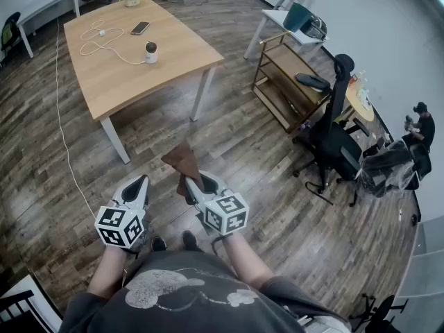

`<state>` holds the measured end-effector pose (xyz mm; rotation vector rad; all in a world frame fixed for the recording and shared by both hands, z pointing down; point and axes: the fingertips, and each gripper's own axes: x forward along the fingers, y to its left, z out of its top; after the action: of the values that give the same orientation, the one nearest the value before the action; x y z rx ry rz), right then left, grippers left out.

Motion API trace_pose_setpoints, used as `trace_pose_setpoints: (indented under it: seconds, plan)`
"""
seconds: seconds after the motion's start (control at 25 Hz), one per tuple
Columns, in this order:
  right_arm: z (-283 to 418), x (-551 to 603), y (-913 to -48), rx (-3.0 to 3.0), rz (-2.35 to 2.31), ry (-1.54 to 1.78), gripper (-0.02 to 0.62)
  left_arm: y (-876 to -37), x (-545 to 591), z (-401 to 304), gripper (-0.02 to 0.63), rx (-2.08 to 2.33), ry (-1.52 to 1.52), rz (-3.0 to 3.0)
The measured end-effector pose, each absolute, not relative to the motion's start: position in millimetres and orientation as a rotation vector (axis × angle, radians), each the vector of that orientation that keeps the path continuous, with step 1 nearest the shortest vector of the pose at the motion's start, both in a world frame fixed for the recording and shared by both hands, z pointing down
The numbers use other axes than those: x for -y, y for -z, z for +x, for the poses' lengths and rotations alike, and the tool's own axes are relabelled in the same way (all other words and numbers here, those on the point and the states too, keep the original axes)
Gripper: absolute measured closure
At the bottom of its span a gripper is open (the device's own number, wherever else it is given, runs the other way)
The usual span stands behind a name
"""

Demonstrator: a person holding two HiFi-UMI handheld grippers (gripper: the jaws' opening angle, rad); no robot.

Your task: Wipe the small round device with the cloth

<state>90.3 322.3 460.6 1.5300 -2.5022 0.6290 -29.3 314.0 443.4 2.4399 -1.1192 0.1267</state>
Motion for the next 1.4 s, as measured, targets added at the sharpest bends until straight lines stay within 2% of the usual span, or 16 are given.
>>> trace_pose_setpoints:
  seconds: [0.96,1.4]
  plan:
    - [112.4,-344.4,-466.8,2.533,1.491,-0.621,0.523,-459.3,-337.7,-8.8,0.588,1.161,-0.163,2.405]
    - [143.7,-332.8,-476.0,2.604,1.378,-0.641,0.52,-454.5,-336.5,13.5,0.588,1.293,-0.134,2.371]
